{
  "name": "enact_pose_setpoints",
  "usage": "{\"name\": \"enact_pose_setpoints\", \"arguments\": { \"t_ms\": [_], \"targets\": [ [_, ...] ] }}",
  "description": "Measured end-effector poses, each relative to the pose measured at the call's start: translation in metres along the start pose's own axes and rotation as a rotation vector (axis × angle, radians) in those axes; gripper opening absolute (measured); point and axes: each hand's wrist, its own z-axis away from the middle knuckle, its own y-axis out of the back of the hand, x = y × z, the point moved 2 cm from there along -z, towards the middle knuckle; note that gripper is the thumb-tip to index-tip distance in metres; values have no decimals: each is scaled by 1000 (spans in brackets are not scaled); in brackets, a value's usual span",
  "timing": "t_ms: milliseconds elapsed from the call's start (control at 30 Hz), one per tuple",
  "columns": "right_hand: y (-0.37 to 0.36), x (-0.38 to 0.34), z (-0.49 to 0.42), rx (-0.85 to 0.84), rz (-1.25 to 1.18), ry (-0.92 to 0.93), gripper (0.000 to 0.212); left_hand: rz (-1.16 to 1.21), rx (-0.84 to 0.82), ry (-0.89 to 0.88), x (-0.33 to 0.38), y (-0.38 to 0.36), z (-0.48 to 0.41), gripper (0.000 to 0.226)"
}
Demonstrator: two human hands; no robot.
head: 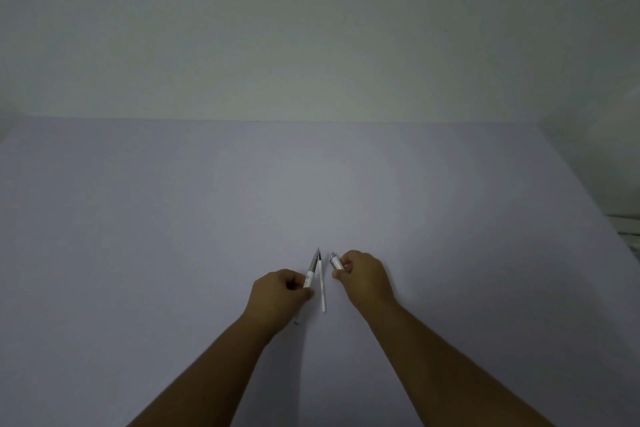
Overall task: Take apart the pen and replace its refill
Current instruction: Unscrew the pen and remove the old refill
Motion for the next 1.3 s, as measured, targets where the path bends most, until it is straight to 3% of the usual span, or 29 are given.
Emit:
{"name": "enact_pose_setpoints", "arguments": {
  "t_ms": [600,700,833,1100,1200,1300],
  "targets": [
    [-1,4,5,64,59,86,30,-67,-22,-78,2,6,6,5],
    [8,-11,15,143,-78,101,38,-96,-9,-94,4,8,9,9],
    [11,-36,35,-67,-431,26,36,-179,34,-169,13,7,12,17],
    [27,-46,43,-223,-774,38,12,-151,-36,-234,28,16,24,22],
    [34,-46,45,-279,-813,-16,11,-168,-35,-257,31,18,28,21],
    [37,-45,45,-229,-736,-78,25,-166,-24,-270,33,17,34,22]
  ]
}}
